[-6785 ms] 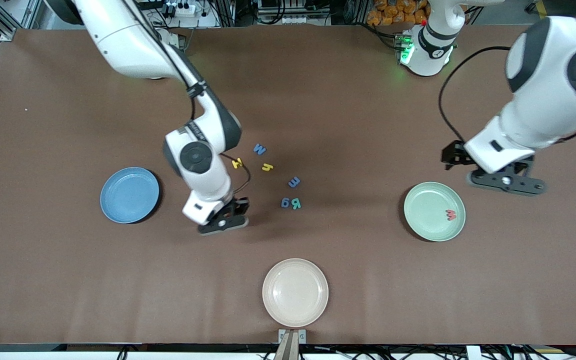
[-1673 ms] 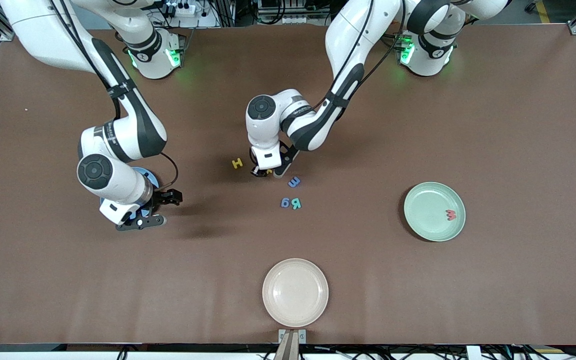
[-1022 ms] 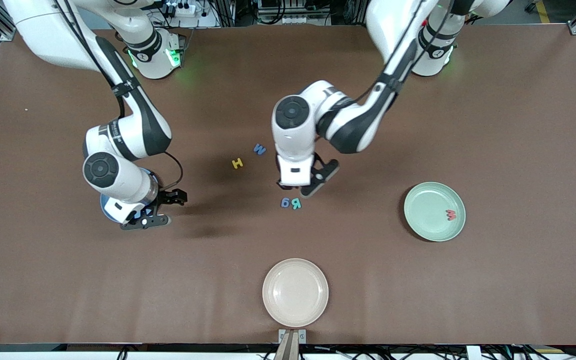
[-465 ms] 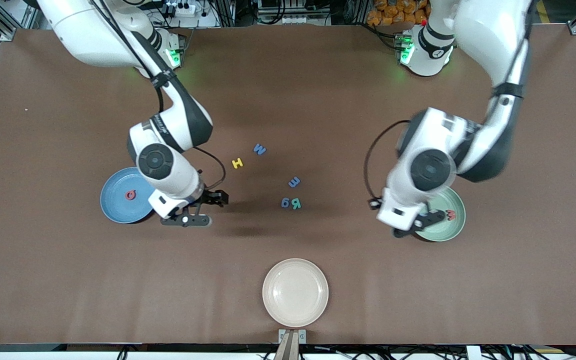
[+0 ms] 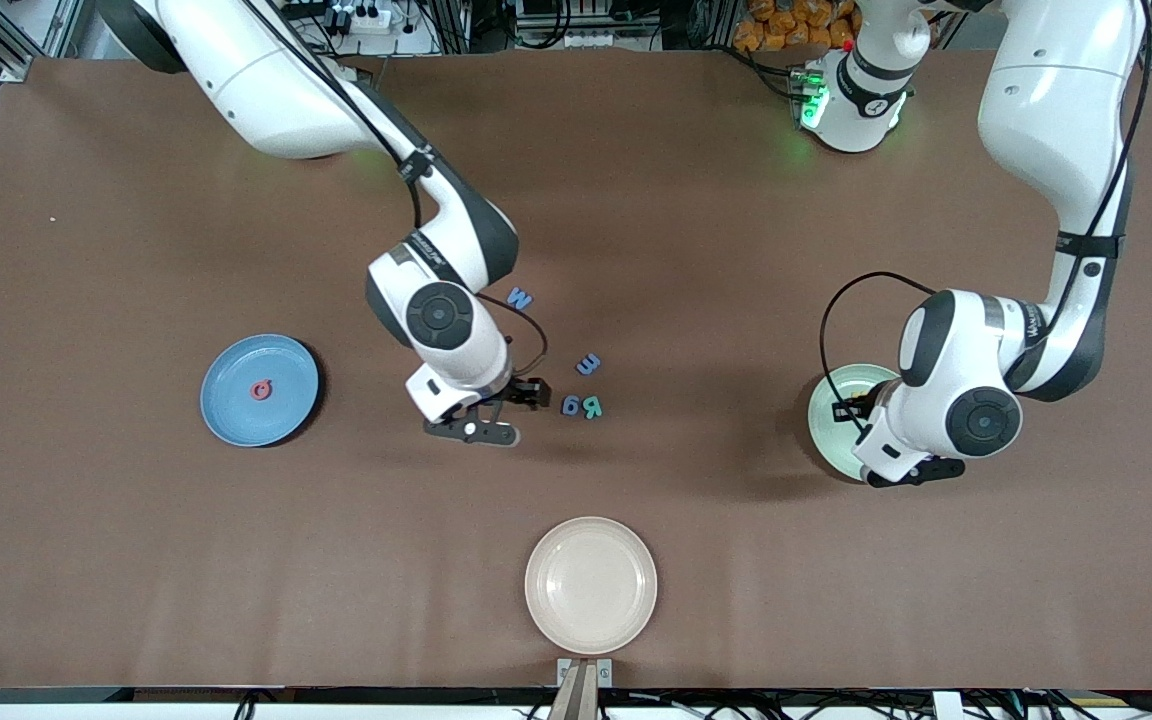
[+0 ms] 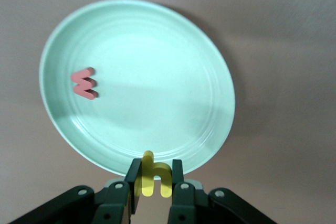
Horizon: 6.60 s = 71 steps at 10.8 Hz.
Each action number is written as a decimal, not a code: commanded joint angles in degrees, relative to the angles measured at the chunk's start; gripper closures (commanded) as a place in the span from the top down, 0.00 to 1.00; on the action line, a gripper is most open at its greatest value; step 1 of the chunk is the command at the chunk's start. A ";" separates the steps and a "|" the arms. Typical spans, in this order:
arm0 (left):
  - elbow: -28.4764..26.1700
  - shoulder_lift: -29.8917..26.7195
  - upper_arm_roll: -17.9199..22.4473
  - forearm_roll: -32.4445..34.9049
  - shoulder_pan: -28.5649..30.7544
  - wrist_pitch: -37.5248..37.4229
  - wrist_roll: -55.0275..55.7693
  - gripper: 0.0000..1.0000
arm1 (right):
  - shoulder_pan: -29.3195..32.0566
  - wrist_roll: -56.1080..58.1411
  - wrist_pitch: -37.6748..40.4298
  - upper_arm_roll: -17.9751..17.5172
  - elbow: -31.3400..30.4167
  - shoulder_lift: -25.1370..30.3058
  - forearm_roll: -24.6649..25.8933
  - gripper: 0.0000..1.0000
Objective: Sort uppercase to blue plate, lowercase to green plate
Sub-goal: 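Place the h on the green plate while the right gripper reaches letters, then lower the right gripper toward the teal letter beside the blue g, then close the right gripper on the teal B and lift it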
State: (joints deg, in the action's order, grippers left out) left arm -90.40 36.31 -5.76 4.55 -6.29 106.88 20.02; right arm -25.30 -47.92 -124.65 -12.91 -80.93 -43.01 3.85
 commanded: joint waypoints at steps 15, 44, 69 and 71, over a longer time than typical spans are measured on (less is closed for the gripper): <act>1.99 -21.10 0.40 1.34 -2.84 -7.30 -8.42 1.00 | -6.96 -5.70 -18.53 0.26 10.01 -15.17 -5.61 1.00; 1.55 -26.29 -1.44 -2.08 -3.02 -9.76 -9.21 1.00 | -9.86 4.15 -3.59 0.87 20.28 -19.22 5.99 1.00; 1.63 -25.76 -2.67 -3.13 -3.46 -9.50 -8.07 1.00 | -2.76 14.31 9.92 2.54 19.75 -10.36 7.75 0.00; 1.55 -24.89 -3.02 -3.85 -4.33 -8.01 -7.19 1.00 | 0.75 18.37 15.55 3.07 19.75 -8.33 8.19 0.00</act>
State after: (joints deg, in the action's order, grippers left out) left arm -88.64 10.97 -8.64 1.97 -9.92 97.57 12.22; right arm -26.37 -31.28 -111.36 -9.12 -59.63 -53.20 11.42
